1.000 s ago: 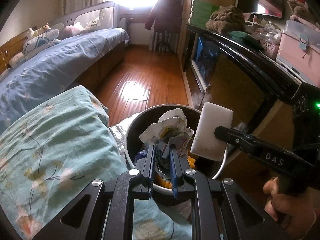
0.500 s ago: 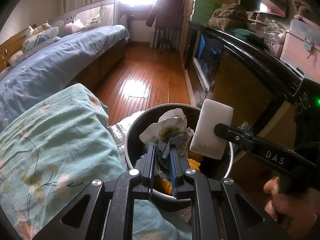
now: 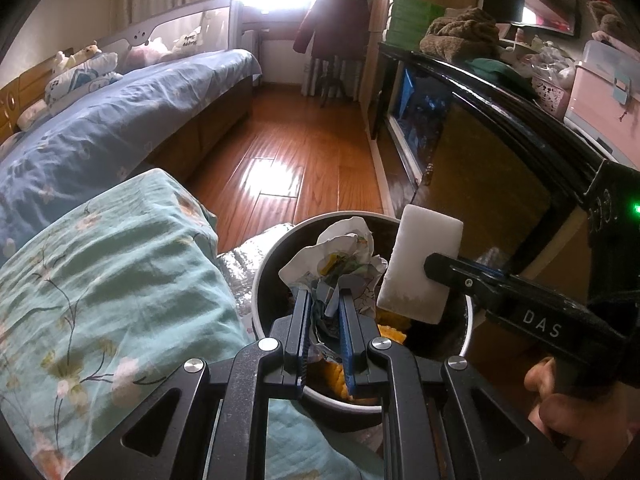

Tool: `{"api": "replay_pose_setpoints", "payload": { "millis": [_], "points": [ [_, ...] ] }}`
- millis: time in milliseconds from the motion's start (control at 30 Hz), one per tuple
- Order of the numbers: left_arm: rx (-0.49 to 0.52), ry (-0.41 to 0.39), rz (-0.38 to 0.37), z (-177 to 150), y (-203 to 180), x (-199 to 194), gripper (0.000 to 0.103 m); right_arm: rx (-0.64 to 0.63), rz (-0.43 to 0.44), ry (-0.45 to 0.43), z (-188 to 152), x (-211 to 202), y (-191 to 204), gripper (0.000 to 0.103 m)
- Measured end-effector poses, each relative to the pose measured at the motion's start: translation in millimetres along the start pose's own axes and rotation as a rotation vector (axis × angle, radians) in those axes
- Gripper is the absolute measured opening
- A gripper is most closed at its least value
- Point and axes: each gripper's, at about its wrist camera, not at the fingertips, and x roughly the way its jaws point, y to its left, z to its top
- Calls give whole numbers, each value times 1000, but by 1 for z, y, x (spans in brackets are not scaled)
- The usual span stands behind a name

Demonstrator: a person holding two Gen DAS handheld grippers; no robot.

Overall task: Collect trash
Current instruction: 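Lower the crumpled paper and sponge into the bin opening with both tools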

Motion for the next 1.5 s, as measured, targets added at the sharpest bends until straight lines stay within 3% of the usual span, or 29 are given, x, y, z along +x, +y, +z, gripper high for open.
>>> {"api": "replay_pose_setpoints", "payload": {
  "millis": [1500],
  "points": [
    [8, 37, 7, 6, 1, 20, 13, -33, -63, 47, 4, 10, -4, 28]
  ]
}}
